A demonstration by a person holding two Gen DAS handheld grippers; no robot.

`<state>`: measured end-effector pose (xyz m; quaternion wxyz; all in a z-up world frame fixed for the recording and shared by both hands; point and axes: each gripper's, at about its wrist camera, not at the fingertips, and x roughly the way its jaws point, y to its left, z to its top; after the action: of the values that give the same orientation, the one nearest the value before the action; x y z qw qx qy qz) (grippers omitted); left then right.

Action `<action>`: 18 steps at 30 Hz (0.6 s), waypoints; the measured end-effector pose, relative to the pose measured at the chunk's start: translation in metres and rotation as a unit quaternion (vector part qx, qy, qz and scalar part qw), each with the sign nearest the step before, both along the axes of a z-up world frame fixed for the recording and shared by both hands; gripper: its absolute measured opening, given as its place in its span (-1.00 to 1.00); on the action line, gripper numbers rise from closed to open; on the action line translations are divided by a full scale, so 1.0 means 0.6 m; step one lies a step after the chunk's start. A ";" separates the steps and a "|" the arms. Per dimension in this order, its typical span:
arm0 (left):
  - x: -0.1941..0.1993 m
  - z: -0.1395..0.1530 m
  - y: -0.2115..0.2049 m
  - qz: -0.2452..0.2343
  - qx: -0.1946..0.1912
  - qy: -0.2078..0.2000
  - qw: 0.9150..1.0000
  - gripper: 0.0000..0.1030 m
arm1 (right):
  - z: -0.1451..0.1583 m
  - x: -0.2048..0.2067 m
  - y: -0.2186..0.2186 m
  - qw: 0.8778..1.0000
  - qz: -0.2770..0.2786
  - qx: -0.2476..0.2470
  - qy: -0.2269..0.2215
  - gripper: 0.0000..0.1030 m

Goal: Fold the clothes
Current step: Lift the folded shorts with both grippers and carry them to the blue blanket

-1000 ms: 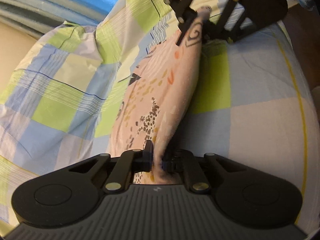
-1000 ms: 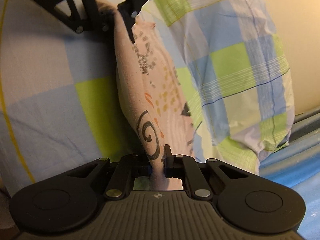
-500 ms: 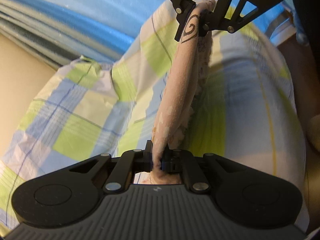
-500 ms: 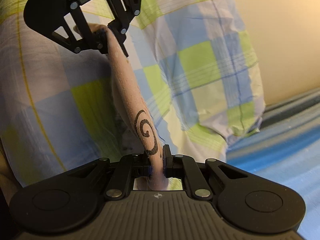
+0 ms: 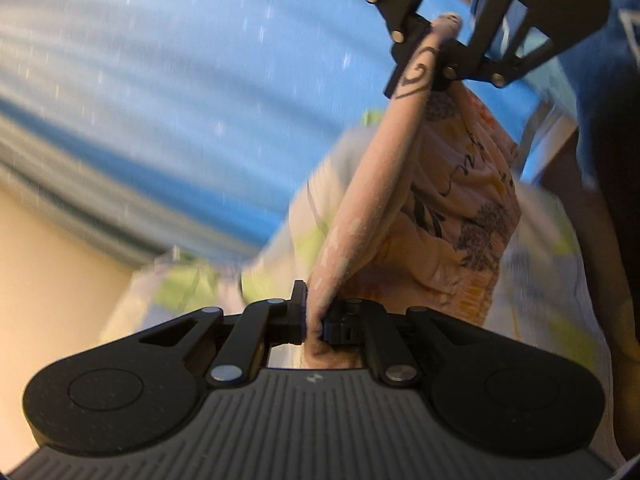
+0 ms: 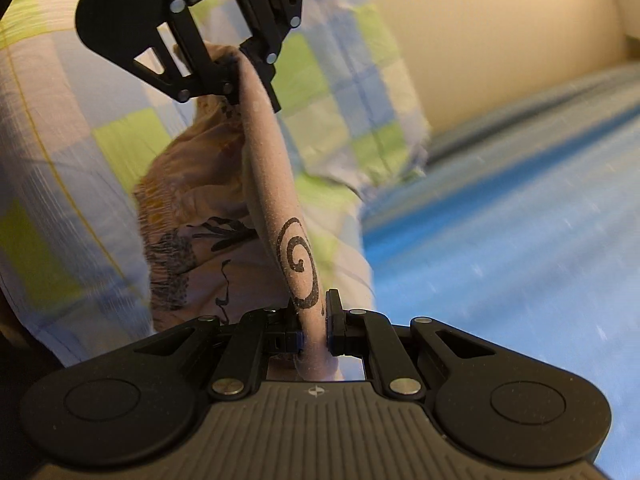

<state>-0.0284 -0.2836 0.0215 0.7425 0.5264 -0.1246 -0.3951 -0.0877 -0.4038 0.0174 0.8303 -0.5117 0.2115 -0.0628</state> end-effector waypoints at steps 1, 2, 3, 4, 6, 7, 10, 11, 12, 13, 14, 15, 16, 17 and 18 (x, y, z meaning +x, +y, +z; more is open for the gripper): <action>-0.014 0.009 -0.014 -0.019 -0.002 -0.001 1.000 -0.88 | 0.007 -0.020 -0.010 1.000 -0.017 0.000 -0.003 -0.85; -0.029 0.018 -0.027 -0.039 -0.005 0.000 0.999 -0.88 | 0.014 -0.041 -0.019 0.999 -0.036 -0.001 -0.006 -0.85; -0.045 0.025 -0.042 -0.062 -0.007 0.000 0.998 -0.88 | 0.021 -0.063 -0.031 0.998 -0.056 0.000 -0.008 -0.85; -0.062 0.032 -0.056 -0.085 -0.009 0.001 0.996 -0.88 | 0.028 -0.086 -0.042 0.997 -0.077 0.001 -0.010 -0.85; -0.099 0.042 -0.088 -0.134 -0.009 0.003 0.991 -0.88 | 0.041 -0.134 -0.066 0.993 -0.121 0.006 -0.011 -0.85; -0.118 0.046 -0.106 -0.160 -0.008 0.005 0.987 -0.88 | 0.047 -0.159 -0.078 0.989 -0.145 0.010 -0.009 -0.85; -0.174 0.054 -0.165 -0.232 -0.001 0.012 0.973 -0.88 | 0.062 -0.227 -0.118 0.978 -0.208 0.024 -0.001 -0.85; -0.191 0.055 -0.186 -0.252 0.002 0.014 0.968 -0.88 | 0.066 -0.247 -0.132 0.974 -0.226 0.026 0.000 -0.85; -0.207 0.056 -0.209 -0.271 0.005 0.019 0.962 -0.88 | 0.068 -0.265 -0.146 0.970 -0.243 0.026 0.001 -0.85; -0.221 0.056 -0.233 -0.286 0.007 0.027 0.958 -0.88 | 0.069 -0.282 -0.162 0.966 -0.258 0.031 0.001 -0.85; -0.236 0.055 -0.259 -0.299 0.010 0.035 0.953 -0.88 | 0.070 -0.297 -0.179 0.961 -0.274 0.036 0.001 -0.85; -0.250 0.055 -0.284 -0.312 0.013 0.044 0.949 -0.88 | 0.070 -0.310 -0.197 0.956 -0.289 0.045 0.002 -0.85; -0.263 0.052 -0.311 -0.325 0.017 0.050 0.944 -0.88 | 0.067 -0.322 -0.217 0.952 -0.303 0.049 0.004 -0.85; -0.275 0.048 -0.340 -0.335 0.022 0.050 0.941 -0.88 | 0.066 -0.329 -0.240 0.948 -0.315 0.043 0.005 -0.85; -0.287 0.045 -0.370 -0.344 0.026 0.047 0.937 -0.87 | 0.064 -0.336 -0.263 0.945 -0.327 0.035 0.006 -0.85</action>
<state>-0.2008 -0.5056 0.0484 0.5522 0.4511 -0.2531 -0.6538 -0.2891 -0.5613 0.0557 0.7803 -0.3857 0.3743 -0.3198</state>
